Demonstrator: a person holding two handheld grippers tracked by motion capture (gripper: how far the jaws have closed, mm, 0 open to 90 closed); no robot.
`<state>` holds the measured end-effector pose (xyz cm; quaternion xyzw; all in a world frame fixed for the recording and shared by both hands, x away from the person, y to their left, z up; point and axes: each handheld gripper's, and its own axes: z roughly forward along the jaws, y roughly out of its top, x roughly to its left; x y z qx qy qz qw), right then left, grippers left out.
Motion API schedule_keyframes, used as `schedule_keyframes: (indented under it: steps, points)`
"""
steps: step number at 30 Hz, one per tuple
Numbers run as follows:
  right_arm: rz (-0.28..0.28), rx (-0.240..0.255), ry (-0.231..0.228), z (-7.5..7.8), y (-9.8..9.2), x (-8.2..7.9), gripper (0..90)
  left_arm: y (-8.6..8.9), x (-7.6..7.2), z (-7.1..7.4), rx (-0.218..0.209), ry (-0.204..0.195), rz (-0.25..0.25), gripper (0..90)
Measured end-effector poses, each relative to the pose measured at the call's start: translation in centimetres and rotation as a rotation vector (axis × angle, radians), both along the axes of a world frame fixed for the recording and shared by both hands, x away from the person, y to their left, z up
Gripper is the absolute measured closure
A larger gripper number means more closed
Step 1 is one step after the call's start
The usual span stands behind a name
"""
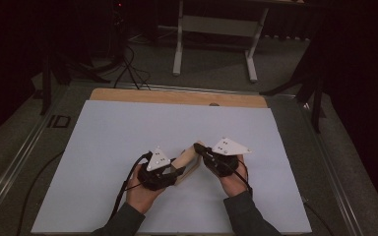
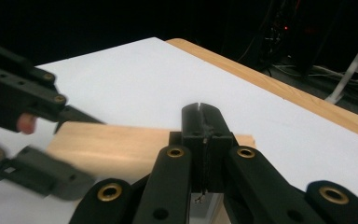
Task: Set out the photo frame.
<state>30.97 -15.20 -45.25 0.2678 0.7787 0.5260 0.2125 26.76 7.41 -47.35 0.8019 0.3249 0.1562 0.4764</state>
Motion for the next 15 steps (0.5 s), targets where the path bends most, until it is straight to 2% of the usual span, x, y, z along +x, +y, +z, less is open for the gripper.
schedule_keyframes:
  steps: [3, 4, 8, 15]
  points:
    - [-0.004, -0.004, 0.007, -0.15, -0.05, 0.11, 89.5, -0.16, -0.24, -0.04, 0.001, -0.003, -0.015, 60.3]
    - [-0.007, -0.012, 0.013, -0.34, -0.01, 0.19, 89.5, -0.25, -0.41, -0.12, 0.010, -0.008, -0.037, 60.2]
    - [-0.007, -0.015, 0.013, -0.62, 0.02, 0.29, 89.6, -0.20, -0.47, -0.16, 0.012, -0.009, -0.040, 60.2]
    - [-0.043, -0.017, 0.010, -0.66, -0.22, 0.56, 89.6, -0.14, -0.52, -0.14, 0.029, -0.023, -0.065, 60.2]
